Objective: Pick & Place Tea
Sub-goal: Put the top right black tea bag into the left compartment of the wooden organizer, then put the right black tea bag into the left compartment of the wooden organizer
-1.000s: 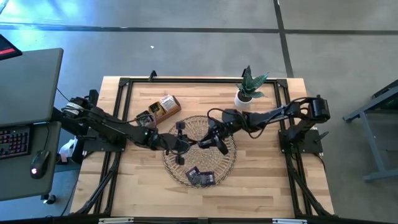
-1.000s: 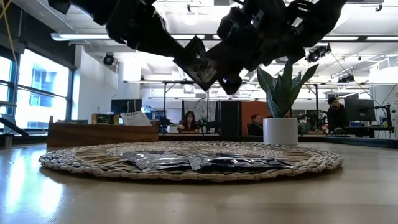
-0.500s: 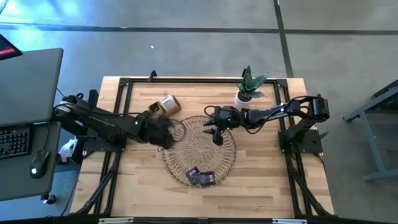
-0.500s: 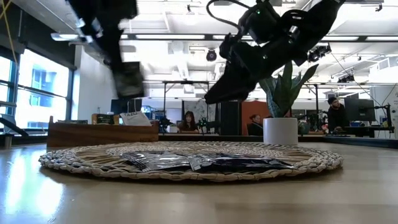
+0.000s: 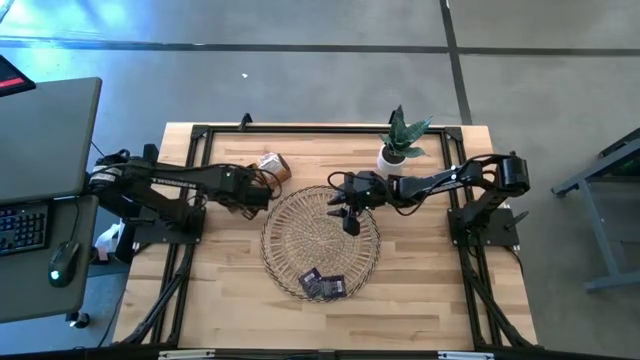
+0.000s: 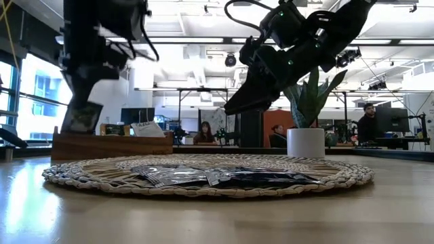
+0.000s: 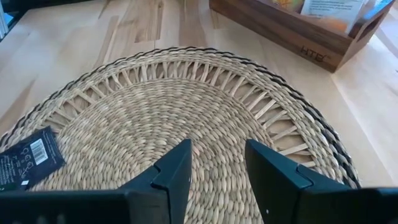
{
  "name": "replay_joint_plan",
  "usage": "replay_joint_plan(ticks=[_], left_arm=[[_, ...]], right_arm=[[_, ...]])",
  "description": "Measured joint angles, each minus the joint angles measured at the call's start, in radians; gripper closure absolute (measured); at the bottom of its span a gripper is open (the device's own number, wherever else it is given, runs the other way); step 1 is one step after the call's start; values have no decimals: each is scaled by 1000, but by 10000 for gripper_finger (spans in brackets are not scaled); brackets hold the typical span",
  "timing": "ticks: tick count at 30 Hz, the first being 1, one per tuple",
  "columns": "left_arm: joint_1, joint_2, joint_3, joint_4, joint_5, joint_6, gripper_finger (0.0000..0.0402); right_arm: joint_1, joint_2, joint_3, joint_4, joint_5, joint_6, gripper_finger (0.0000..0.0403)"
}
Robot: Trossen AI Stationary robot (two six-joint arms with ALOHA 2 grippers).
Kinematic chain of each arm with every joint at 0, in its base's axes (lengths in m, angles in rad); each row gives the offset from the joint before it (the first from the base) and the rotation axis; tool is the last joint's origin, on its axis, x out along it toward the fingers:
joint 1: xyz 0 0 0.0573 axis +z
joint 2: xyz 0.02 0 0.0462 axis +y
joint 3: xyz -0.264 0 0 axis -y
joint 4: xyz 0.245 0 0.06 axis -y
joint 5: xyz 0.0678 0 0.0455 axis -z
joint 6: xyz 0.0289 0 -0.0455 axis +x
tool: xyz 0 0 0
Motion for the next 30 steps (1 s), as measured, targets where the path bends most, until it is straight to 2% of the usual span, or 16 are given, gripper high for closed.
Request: replay_joint_plan(ticks=[4,12,20,24,26,30], left_arm=[[41,0,-64,106,22,76,401],[55,3,-81,108,6,156,395],[55,3,-81,92,3,156,331],[55,4,-81,51,-46,132,296],[55,4,-81,27,-89,79,286],[55,4,-56,-38,-113,40,283]], right_arm=[[0,0,0,0,-2,0,259],[0,0,0,0,-2,0,258],[0,0,0,1,-3,0,258],[0,0,0,1,-3,0,258],[0,0,0,1,-3,0,258],[0,0,0,2,-43,0,258]])
